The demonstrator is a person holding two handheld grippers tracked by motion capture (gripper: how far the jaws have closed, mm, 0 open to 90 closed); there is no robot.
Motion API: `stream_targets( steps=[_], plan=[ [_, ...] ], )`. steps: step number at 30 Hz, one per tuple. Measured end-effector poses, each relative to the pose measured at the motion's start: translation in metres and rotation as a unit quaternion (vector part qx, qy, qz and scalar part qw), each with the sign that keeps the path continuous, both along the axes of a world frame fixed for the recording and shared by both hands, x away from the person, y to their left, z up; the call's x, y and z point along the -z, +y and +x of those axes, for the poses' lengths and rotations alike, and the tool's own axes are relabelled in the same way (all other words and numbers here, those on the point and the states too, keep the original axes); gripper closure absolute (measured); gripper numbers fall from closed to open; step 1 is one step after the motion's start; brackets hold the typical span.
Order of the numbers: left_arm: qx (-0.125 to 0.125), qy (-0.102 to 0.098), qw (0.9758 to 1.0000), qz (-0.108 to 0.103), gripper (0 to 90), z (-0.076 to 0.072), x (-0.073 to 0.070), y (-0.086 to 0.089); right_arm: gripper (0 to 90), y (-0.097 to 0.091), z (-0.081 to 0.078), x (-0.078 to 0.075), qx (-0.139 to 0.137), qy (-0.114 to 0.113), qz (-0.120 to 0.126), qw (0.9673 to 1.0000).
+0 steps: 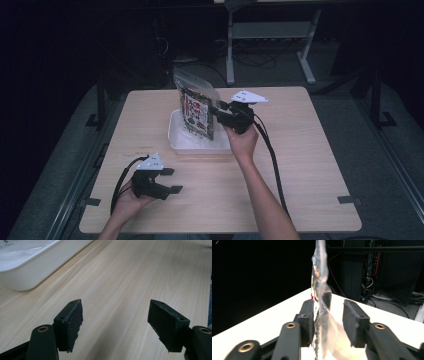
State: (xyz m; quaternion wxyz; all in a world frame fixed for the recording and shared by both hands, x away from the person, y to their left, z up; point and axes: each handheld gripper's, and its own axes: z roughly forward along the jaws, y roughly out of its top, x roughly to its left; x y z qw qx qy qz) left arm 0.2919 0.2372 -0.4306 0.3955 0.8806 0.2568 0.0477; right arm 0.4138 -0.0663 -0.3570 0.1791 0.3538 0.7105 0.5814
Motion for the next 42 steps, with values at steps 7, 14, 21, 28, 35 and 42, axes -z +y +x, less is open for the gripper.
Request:
stream_targets(
  steps=[7,14,21,28,35,42],
  plan=[
    [-0.002,-0.001,1.0,0.001,27.2,0.001,0.0,0.0,55.7,-0.005,-0.002,-0.001,-0.012,0.012,-0.003,0.9999],
    [-0.004,0.0,1.0,0.002,27.1,0.0,0.0,0.0,51.9,-0.015,-0.007,-0.003,-0.018,0.017,0.005,0.9997],
    [-0.003,-0.001,1.0,0.003,27.1,0.0,0.0,-0.001,49.5,-0.024,-0.014,-0.002,-0.022,0.02,0.011,0.9995],
    [-0.003,-0.001,1.0,0.004,27.0,0.001,0.001,-0.001,47.5,-0.036,-0.021,-0.001,-0.023,0.026,0.013,0.9993],
    [-0.002,-0.001,1.0,0.006,26.9,0.0,0.001,-0.002,46.2,-0.047,-0.028,0.001,-0.022,0.033,0.009,0.9992],
    [-0.001,-0.001,1.0,0.008,26.6,0.001,0.002,-0.004,44.5,-0.062,-0.036,0.007,-0.018,0.041,0.011,0.9989]
  ],
)
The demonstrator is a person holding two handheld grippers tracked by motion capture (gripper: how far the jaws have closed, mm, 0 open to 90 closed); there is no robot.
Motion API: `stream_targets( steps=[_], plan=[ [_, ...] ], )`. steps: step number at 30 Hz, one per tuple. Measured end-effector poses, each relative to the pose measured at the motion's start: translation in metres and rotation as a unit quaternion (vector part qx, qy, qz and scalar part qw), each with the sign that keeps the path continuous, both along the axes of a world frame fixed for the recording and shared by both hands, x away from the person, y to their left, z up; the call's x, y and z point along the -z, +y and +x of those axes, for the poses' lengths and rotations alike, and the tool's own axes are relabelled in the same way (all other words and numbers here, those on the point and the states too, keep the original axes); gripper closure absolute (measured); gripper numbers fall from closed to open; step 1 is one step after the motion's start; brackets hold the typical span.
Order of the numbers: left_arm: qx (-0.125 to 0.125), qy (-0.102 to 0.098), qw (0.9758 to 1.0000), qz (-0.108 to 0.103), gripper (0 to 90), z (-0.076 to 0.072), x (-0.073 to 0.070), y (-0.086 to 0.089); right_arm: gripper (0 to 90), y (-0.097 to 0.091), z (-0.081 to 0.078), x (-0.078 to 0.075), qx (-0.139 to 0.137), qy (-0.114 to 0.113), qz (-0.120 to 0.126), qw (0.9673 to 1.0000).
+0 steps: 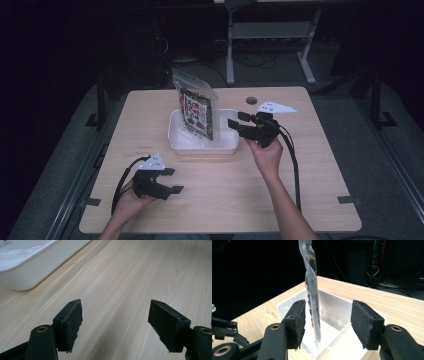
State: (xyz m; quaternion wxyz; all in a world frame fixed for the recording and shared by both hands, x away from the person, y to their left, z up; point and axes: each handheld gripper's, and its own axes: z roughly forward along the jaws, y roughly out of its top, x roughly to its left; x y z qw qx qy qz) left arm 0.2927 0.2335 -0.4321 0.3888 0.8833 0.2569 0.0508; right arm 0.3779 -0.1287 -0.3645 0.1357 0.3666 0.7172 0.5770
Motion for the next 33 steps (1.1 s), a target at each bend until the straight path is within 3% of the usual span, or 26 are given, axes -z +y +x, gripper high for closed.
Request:
stream_targets(
  steps=[13,33],
  plan=[
    [0.0,0.003,1.0,0.001,26.5,-0.001,0.0,-0.002,42.5,-0.025,-0.018,0.01,0.007,0.013,0.002,0.9999],
    [0.002,0.0,1.0,0.004,26.4,-0.002,0.0,-0.002,38.5,-0.054,-0.04,0.019,0.008,0.038,-0.016,0.9991]
  ],
)
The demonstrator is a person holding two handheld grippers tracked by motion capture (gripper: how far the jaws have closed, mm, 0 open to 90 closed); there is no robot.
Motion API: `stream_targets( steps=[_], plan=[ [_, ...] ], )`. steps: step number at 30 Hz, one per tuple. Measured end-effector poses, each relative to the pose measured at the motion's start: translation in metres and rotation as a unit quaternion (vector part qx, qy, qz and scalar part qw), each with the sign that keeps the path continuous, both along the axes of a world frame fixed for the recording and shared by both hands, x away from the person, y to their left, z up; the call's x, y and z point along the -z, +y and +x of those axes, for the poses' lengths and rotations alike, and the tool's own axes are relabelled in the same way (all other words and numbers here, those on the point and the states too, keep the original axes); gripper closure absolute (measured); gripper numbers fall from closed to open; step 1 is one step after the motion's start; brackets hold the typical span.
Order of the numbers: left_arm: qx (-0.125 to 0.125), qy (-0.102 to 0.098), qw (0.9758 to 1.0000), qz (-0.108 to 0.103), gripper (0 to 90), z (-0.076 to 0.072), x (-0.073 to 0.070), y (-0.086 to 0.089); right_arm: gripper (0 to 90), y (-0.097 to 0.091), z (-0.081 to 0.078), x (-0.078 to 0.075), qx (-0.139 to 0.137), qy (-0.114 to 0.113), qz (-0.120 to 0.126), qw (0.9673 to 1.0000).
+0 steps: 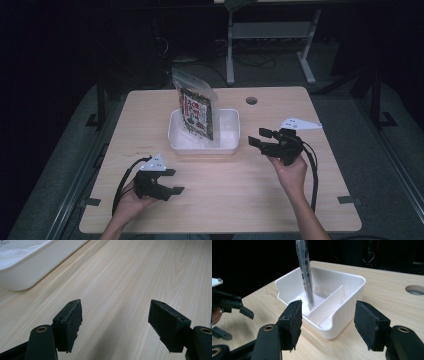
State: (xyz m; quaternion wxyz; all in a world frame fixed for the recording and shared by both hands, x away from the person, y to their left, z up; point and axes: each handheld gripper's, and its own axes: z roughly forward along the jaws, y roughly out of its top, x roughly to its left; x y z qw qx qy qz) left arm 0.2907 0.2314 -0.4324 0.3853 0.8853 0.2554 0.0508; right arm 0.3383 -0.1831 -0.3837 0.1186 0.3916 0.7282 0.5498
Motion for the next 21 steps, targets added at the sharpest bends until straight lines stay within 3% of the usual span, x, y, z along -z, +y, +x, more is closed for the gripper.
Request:
stream_targets(
  steps=[21],
  plan=[
    [-0.002,-0.003,1.0,0.002,26.3,-0.002,0.0,-0.001,35.2,-0.033,-0.017,0.012,-0.001,0.035,-0.012,0.9993]
  ],
)
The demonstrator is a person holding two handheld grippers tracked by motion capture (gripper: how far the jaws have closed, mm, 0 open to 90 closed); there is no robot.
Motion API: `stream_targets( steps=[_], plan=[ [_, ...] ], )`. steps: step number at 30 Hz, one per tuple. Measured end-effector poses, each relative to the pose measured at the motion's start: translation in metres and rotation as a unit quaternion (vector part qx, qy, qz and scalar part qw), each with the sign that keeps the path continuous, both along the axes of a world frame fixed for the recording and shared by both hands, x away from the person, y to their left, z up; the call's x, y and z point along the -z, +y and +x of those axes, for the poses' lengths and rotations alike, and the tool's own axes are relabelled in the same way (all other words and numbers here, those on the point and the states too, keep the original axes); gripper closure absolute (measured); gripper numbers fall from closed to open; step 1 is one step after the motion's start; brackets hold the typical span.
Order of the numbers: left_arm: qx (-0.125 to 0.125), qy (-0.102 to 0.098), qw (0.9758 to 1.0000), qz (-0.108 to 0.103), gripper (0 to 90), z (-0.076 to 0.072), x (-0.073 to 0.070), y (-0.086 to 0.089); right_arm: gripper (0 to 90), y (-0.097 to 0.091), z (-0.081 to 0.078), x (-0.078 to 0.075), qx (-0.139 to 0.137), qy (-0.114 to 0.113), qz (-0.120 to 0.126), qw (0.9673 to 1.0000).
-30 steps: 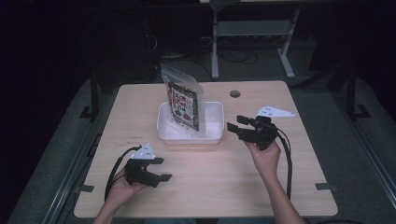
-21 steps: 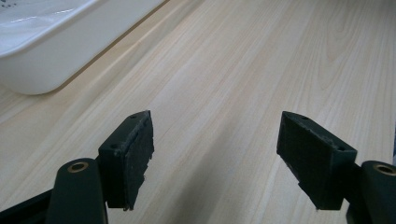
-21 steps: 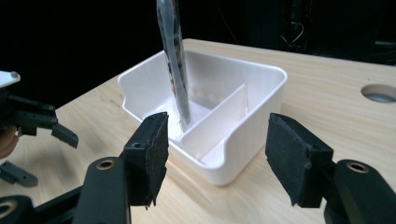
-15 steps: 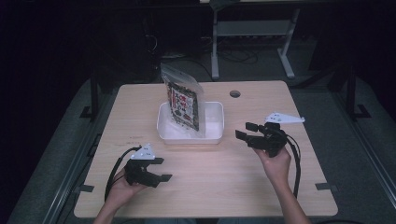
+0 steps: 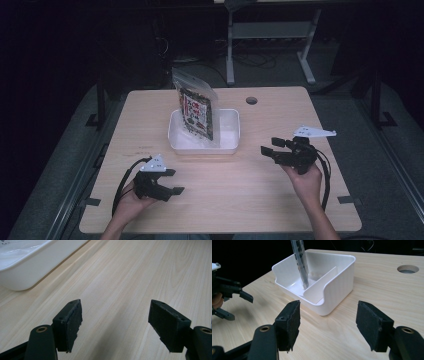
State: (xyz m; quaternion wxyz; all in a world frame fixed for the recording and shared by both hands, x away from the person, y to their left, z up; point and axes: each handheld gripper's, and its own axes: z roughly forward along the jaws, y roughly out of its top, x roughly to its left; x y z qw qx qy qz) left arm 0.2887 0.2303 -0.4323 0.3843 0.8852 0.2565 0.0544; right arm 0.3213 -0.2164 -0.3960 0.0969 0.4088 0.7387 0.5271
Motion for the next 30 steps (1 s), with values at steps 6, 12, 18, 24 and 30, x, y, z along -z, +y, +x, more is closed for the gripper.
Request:
stream_targets(
  steps=[6,12,18,24,30],
  plan=[
    [0.003,0.0,1.0,0.001,26.2,0.0,0.0,-0.001,34.5,-0.011,-0.009,0.005,0.002,0.01,-0.003,0.9999],
    [0.002,0.0,1.0,0.001,26.1,0.0,0.0,-0.001,34.3,-0.016,-0.016,0.01,0.0,0.016,-0.003,0.9999],
    [0.002,0.0,1.0,0.002,26.1,0.0,0.0,-0.002,34.1,-0.02,-0.026,0.017,-0.004,0.024,-0.007,0.9997],
    [0.006,0.0,1.0,0.005,25.6,-0.001,0.001,-0.004,33.1,-0.022,-0.037,0.025,-0.013,0.032,-0.008,0.9994],
    [0.006,0.0,1.0,0.006,25.0,-0.002,0.001,-0.003,32.0,-0.023,-0.049,0.034,-0.016,0.033,-0.008,0.9993]
  ],
)
